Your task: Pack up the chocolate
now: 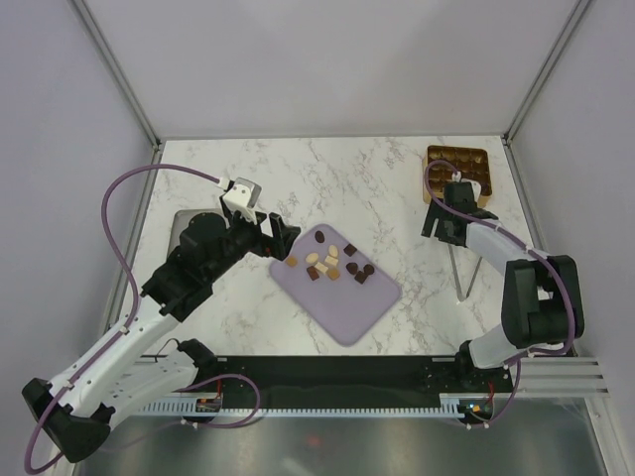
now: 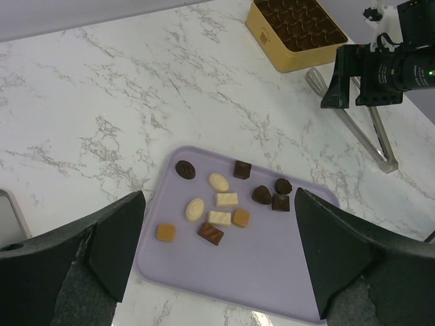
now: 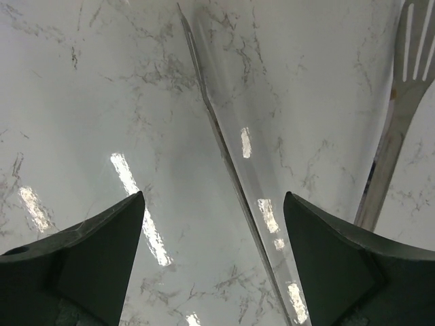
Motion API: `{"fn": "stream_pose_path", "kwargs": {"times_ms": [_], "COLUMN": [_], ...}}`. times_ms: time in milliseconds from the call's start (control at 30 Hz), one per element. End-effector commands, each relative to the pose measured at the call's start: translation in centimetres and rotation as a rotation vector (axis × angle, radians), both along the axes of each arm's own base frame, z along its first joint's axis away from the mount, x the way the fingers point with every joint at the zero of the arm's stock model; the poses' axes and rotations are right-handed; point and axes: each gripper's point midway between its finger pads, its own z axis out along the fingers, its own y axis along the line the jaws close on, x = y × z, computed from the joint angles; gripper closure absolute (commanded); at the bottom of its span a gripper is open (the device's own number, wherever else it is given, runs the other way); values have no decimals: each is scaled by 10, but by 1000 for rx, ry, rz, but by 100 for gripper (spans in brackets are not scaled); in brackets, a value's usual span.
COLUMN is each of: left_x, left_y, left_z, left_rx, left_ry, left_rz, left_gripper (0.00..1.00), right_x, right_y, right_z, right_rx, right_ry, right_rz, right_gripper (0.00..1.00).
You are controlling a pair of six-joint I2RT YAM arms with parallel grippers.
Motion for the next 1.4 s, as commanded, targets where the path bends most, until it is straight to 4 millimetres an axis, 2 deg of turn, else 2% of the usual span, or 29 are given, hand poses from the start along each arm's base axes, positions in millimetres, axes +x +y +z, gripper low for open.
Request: {"fn": "stream_pose_path", "kwargs": {"times_ms": [0, 267, 333, 433, 533, 567, 600, 633, 667, 733, 767, 900, 1000, 1067, 1200, 1367], "left_x": [1, 1, 1, 1, 1, 0, 0, 0, 0, 0, 0, -3, -5, -6, -9, -11], "left_y": [7, 10, 10, 10, 8, 8, 8, 8, 8, 7, 7, 4, 2, 1, -2, -5], "left_z": [20, 20, 22, 21, 20, 22, 21, 22, 20, 21, 20, 21, 23, 23, 23, 24], "left_rx": [11, 11, 9, 11, 10, 9, 7, 7, 10, 8, 9, 3, -2, -4, -5, -8], "left_ry": [-80, -83, -90, -87, -83, -86, -85, -85, -83, -84, -82, -79, -83, -84, -83, -85], "left_rz": [20, 34, 37, 35, 28, 28, 28, 28, 26, 24, 22, 8, -1, -7, -24, -36], "left_gripper": [2, 2, 2, 2, 2, 2, 2, 2, 2, 2, 2, 2, 2, 2, 2, 2], "right_x": [10, 16, 16, 12, 5, 7, 7, 4, 6, -1, 2, -11, -21, -27, -36, -41], "right_y": [9, 38, 48, 77, 97, 97, 97, 88, 84, 71, 61, 40, 29, 22, 36, 34], "right_z": [-2, -20, -18, -7, 1, 7, 9, 8, 17, 22, 35, 49, 46, 37, 25, 20], "right_rx": [23, 138, 181, 245, 221, 204, 191, 158, 142, 101, 61, -13, -50, -66, -17, -11], "right_ry": [-25, -22, -35, -69, -73, -84, -81, -58, -71, -45, -68, -38, -1, 43, 88, 103], "right_rz": [58, 191, 226, 323, 396, 396, 388, 351, 327, 264, 217, 146, 127, 131, 281, 341], "right_gripper": [9, 15, 19, 24, 25, 25, 25, 23, 21, 9, 2, 2, 2, 2, 2, 2]}}
